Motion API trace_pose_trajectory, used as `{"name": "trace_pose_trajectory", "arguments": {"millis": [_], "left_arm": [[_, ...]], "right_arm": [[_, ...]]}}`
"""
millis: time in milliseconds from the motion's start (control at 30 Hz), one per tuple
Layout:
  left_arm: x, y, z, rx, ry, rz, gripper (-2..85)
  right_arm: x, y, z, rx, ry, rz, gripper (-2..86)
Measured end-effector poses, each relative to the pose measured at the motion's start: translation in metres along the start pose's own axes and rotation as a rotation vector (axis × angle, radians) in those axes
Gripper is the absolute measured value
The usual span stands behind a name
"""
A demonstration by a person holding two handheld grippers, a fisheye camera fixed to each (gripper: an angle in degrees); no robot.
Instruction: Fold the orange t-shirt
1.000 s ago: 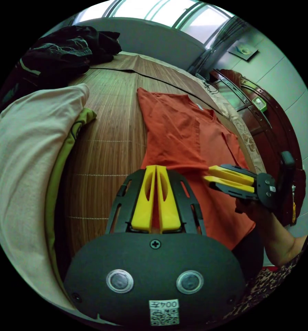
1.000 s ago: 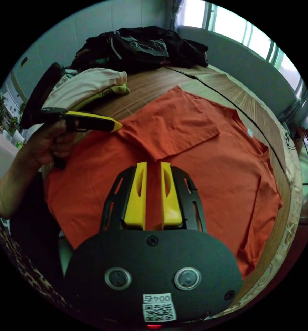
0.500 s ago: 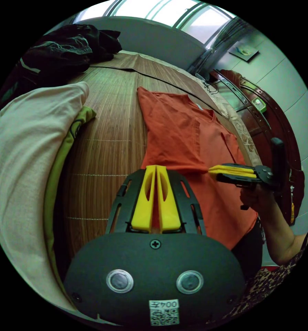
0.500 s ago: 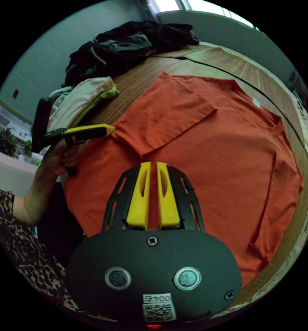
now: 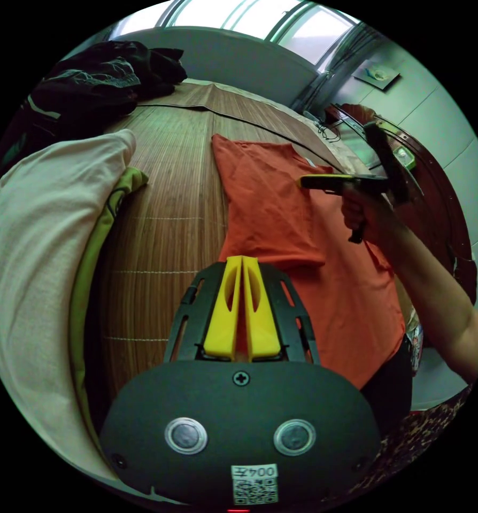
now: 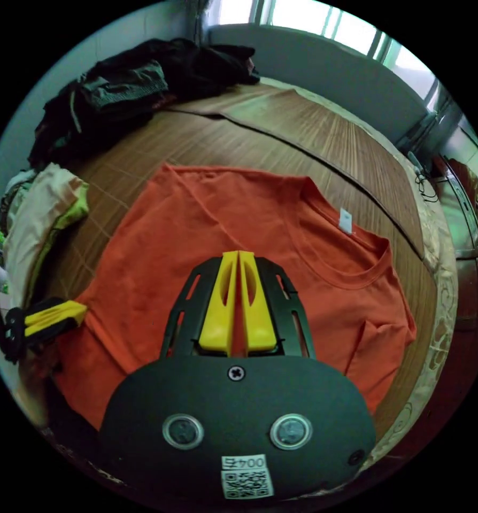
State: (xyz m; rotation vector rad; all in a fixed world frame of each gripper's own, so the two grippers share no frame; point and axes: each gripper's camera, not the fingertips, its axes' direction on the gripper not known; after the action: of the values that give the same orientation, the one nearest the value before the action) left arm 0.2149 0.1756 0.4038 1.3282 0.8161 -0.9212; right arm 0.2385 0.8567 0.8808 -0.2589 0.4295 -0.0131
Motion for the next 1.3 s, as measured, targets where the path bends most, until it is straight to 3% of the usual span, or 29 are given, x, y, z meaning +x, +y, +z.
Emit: {"name": "trace_pose_trajectory", "arguments": {"millis": [167, 333, 400, 567, 700, 867, 1133, 1300], "left_arm": [[0.02, 0.004, 0.012, -0.003, -0.01, 0.011, 0.3], [0.047, 0.007, 0.029, -0.003, -0.028, 0.019, 0.3], [0.057, 0.008, 0.035, -0.004, -0.036, 0.022, 0.3], [0.085, 0.011, 0.054, 0.0, -0.038, 0.017, 0.2], [0.128, 0.016, 0.059, 0.003, -0.076, 0.039, 0.3], [0.23, 0.059, 0.067, -0.041, -0.274, 0.248, 0.4], [0.347, 0.125, 0.146, -0.069, -0.502, 0.482, 0.7], [0.391, 0.13, 0.184, -0.04, -0.581, 0.525, 0.8]], "right_arm": [[0.016, 0.009, -0.008, 0.048, -0.052, 0.12, -0.7], [-0.037, 0.052, -0.042, 0.162, -0.182, -0.062, -0.7], [-0.065, 0.071, -0.029, 0.038, -0.142, -0.139, -0.7], [-0.068, 0.128, -0.077, 0.076, -0.108, -0.068, -0.7], [-0.068, 0.211, -0.106, -0.019, 0.096, -0.1, -0.7], [-0.055, 0.306, -0.099, -0.155, 0.28, -0.098, -0.8], [-0.016, 0.379, -0.079, -0.205, 0.189, 0.005, -0.8], [-0.004, 0.414, -0.075, -0.129, 0.285, -0.048, -0.7]]}}
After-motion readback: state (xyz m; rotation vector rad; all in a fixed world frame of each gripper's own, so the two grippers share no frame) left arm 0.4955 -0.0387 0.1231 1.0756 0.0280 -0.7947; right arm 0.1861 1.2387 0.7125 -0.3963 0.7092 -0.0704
